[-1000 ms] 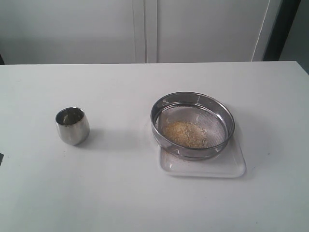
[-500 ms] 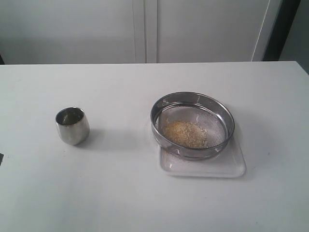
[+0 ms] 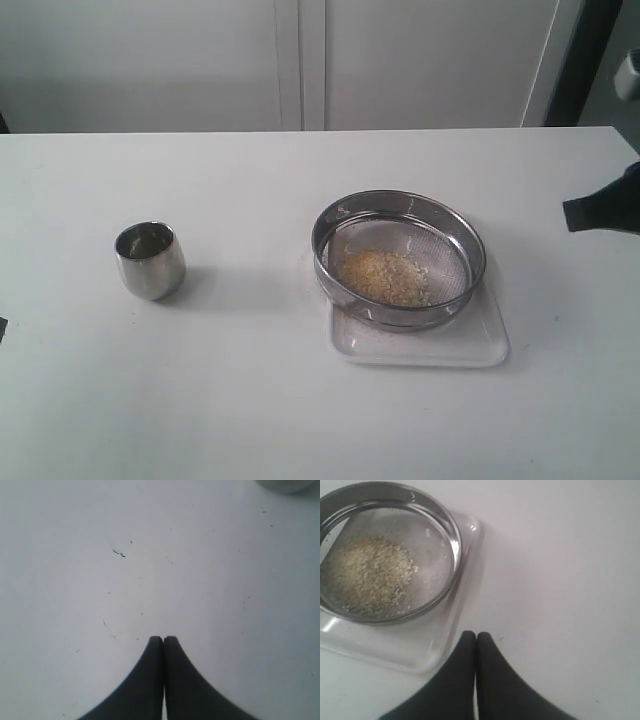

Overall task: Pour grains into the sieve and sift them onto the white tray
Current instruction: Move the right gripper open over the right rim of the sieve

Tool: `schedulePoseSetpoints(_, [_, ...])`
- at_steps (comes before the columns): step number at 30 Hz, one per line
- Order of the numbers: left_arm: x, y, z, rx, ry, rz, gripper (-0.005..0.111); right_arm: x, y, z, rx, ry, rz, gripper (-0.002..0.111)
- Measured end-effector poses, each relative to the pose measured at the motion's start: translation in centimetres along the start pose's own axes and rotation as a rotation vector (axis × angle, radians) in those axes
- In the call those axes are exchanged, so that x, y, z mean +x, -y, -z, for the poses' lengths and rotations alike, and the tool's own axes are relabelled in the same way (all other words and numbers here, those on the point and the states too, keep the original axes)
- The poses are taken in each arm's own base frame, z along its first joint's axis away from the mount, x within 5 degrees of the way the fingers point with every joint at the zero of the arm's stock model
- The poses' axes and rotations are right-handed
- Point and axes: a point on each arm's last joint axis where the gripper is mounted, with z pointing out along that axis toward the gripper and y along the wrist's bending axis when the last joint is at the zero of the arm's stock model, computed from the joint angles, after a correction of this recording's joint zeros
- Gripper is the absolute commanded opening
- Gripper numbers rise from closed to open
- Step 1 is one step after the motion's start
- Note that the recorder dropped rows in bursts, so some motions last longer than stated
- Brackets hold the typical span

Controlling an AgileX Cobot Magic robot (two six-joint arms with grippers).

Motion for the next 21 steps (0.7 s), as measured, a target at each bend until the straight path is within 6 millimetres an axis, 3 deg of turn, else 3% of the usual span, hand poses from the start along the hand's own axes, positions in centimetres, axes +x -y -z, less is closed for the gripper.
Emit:
schedulePoseSetpoints(5, [0.0, 0.0, 0.0, 0.000, 0.000, 0.000, 0.000, -1.2, -0.3, -1.6, -0.071, -0.076, -0.005, 0.001])
schedulePoseSetpoints(7, [0.0, 0.0, 0.0, 0.000, 0.000, 0.000, 0.000, -2.0, -0.7, -2.8, -0.115, -0.114, 0.007, 0.008])
schedulePoseSetpoints(10, [0.0, 0.0, 0.0, 0.000, 0.000, 0.000, 0.000, -2.5, -1.6, -4.3, -0.153, -0.155, 0.041, 0.033])
schedulePoseSetpoints(15, [0.0, 0.0, 0.0, 0.000, 0.000, 0.000, 0.000, -3.3, -3.2, -7.6, -0.197, -0.205, 0.080, 0.060])
schedulePoseSetpoints(21, [0.0, 0.0, 0.0, 0.000, 0.000, 0.000, 0.000, -4.9, -3.4, -11.2, -0.198, -0.227, 0.072, 0.066])
